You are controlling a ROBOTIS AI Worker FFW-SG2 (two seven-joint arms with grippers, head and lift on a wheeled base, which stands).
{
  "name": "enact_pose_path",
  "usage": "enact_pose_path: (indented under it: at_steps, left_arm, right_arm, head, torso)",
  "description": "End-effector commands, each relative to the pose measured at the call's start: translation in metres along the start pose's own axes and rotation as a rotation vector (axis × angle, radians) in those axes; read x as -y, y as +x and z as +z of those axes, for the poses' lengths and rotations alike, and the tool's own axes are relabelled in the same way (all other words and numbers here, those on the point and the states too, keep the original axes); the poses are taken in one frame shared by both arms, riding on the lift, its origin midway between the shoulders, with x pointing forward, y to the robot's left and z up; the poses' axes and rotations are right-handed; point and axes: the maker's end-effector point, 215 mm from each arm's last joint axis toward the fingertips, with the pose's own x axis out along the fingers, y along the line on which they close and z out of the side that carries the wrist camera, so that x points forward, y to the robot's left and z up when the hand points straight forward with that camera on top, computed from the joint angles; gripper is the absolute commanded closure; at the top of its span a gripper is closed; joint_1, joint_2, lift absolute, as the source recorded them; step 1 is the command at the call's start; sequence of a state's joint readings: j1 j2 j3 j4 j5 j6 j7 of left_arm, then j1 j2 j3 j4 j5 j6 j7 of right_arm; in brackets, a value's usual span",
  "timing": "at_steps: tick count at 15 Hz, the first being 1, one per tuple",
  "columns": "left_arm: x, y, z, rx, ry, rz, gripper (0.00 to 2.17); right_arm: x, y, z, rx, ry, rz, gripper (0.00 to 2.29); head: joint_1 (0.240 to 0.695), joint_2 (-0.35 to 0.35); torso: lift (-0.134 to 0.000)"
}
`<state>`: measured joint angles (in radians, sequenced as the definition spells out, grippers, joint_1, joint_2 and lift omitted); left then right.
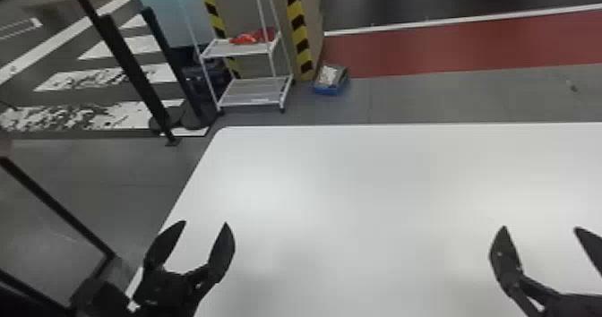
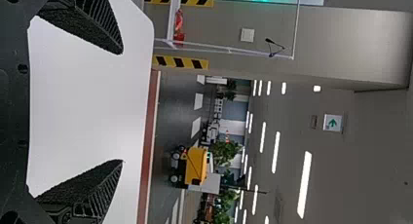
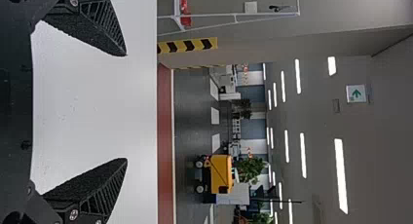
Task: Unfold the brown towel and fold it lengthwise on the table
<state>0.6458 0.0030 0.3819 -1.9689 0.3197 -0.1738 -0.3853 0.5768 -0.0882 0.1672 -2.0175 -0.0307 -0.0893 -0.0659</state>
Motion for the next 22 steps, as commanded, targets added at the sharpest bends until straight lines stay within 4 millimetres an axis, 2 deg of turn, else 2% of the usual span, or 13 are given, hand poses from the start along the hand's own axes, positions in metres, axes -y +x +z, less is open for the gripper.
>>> enact_pose_path:
  at_steps: [1, 22]
  left_arm:
    - [0.0014, 0.0000, -0.0043, -0.013, -0.002, 0.002, 0.08]
    - [0.0012, 0.0015, -0.0095, -0.018, 0.000, 0.003, 0.08]
  right_arm:
    - [0.0001, 0.0000, -0.0010, -0.003, -0.001, 0.000, 0.11]
    - [0.0077, 0.0009, -0.0101, -0.020, -0.004, -0.011, 0.11]
  head:
    - [0.695, 0.297]
    - [0.695, 0.284]
  torso:
    - [-0.117]
    - [-0.117]
